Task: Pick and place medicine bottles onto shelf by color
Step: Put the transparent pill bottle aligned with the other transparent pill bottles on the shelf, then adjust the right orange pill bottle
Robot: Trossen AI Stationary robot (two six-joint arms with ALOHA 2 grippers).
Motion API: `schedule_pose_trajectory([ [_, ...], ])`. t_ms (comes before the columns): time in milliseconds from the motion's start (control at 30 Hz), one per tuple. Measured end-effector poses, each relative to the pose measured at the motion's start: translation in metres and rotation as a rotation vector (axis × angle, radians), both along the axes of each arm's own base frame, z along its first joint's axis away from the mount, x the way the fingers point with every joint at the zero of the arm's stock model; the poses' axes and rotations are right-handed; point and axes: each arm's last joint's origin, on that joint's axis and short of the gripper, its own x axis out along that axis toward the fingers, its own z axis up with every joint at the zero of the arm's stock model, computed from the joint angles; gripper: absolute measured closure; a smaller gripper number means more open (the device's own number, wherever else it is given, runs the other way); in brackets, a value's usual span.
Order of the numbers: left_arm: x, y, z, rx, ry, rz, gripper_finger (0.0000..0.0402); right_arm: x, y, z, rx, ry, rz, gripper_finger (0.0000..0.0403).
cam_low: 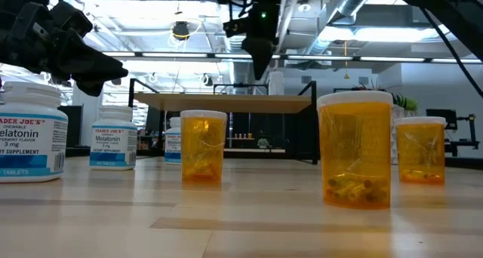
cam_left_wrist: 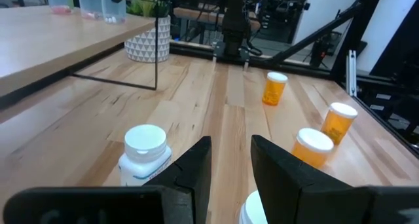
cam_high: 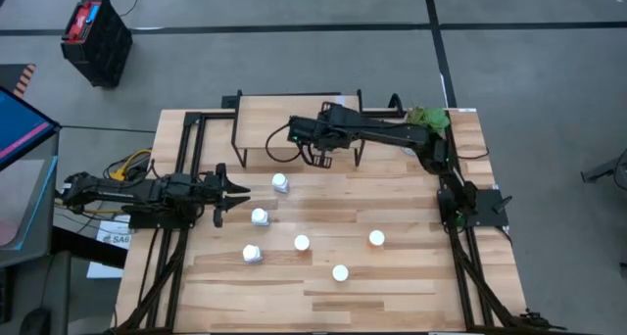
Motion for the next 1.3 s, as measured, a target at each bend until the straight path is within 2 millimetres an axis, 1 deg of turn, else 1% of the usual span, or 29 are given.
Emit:
schedule_pose_trajectory([
  [233,0.000,0.000,0.000,0.000,0.001,0.001,0.0305,-0.004,-0.001,0.001,-0.038,0.033,-0.013,0.0297],
  [633,0.000,0.000,0.000,0.000,0.001,0.001,0.0305,-0.010,-0.003,0.000,-0.038,0.104,-0.023,0.0297],
  [900,0.000,0.000,0.000,0.000,0.000,0.001,0.0305,-0.010,-0.004,0.000,-0.037,0.098,-0.027,0.0297],
  [1133,0.000,0.000,0.000,0.000,0.001,0.001,0.0305,-0.007,0.008,0.000,-0.039,0.097,0.013,0.0297],
  [1233,0.000,0.000,0.000,0.000,0.000,0.001,0.0305,-0.005,0.016,0.000,-0.037,0.096,0.033,0.0297],
  [1300,0.000,0.000,0.000,0.000,0.001,0.001,0.0305,-0.005,0.025,0.004,-0.037,0.084,0.044,0.0297],
])
